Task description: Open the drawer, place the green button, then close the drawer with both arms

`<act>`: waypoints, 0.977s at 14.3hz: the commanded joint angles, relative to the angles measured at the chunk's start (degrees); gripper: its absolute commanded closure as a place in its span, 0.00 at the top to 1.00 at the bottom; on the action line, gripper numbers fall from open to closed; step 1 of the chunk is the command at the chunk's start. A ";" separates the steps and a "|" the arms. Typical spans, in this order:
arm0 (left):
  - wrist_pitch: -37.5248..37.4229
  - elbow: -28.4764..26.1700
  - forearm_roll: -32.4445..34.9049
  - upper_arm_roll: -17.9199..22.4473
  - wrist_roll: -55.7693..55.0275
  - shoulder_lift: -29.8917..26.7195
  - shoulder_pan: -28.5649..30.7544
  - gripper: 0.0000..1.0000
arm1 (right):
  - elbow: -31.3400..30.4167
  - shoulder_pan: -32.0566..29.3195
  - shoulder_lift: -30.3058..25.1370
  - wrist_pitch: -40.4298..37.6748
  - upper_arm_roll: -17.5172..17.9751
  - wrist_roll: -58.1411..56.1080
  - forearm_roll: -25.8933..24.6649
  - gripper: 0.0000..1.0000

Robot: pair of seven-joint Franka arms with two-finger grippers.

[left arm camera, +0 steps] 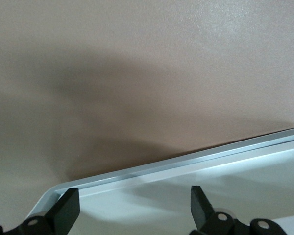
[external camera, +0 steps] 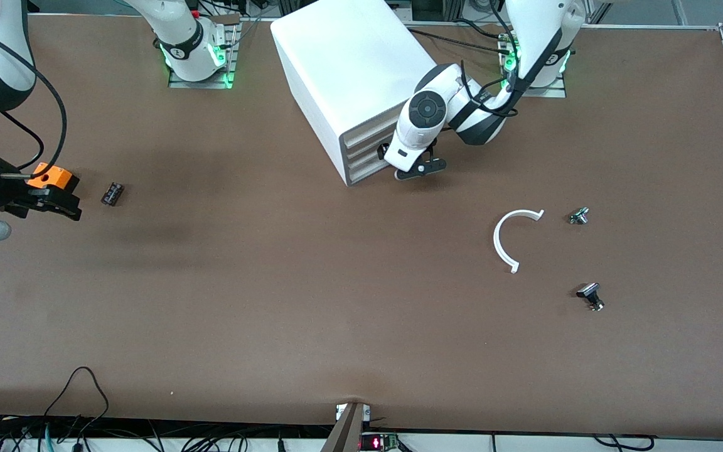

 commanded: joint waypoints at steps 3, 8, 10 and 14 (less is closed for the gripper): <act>-3.82 3.88 -3.15 -1.90 8.14 -2.14 9.69 1.00 | 0.78 -0.20 -0.56 -1.85 -0.52 -0.94 0.81 1.00; -17.89 12.51 -3.15 11.44 37.91 -8.53 14.90 1.00 | 0.52 -0.20 -0.56 -1.85 -2.37 -0.77 1.00 1.00; -20.43 12.42 -3.06 17.05 44.62 -13.80 15.17 1.00 | 0.52 -0.03 -0.65 -1.94 -1.93 -0.16 1.00 1.00; -29.84 11.11 -2.45 25.58 59.98 -25.40 15.35 1.00 | 0.60 0.15 -0.65 -2.82 -1.40 -0.77 0.82 1.00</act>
